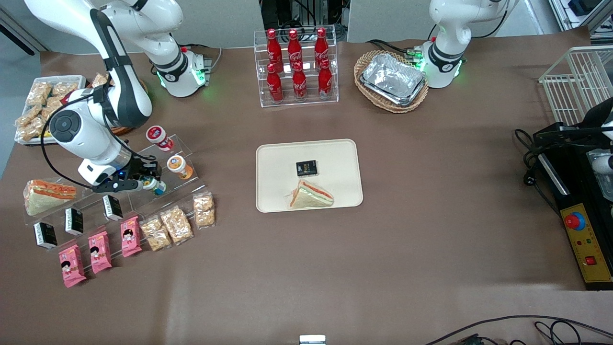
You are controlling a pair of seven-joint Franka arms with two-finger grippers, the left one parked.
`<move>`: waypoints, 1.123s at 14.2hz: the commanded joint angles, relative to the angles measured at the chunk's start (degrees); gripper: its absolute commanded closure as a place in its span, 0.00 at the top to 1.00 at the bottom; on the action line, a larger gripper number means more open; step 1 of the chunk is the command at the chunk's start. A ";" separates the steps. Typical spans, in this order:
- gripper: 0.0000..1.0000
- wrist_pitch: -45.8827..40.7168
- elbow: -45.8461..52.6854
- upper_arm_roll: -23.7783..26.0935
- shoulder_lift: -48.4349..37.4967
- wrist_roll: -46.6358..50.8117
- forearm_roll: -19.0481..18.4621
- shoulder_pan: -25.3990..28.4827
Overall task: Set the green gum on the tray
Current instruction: 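Lower the right gripper around the green gum tub and close it, then lift the green gum tub out of the rack with the right gripper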
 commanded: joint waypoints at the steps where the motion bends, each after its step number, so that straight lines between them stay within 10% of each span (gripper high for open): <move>1: 0.37 1.42 -0.18 -0.07 0.54 0.10 0.37 -0.28; 10: 0.27 -4.18 1.75 -0.33 -3.94 -0.78 0.28 -0.28; 16: 0.27 -31.92 19.03 0.02 -7.73 -0.61 0.37 -0.10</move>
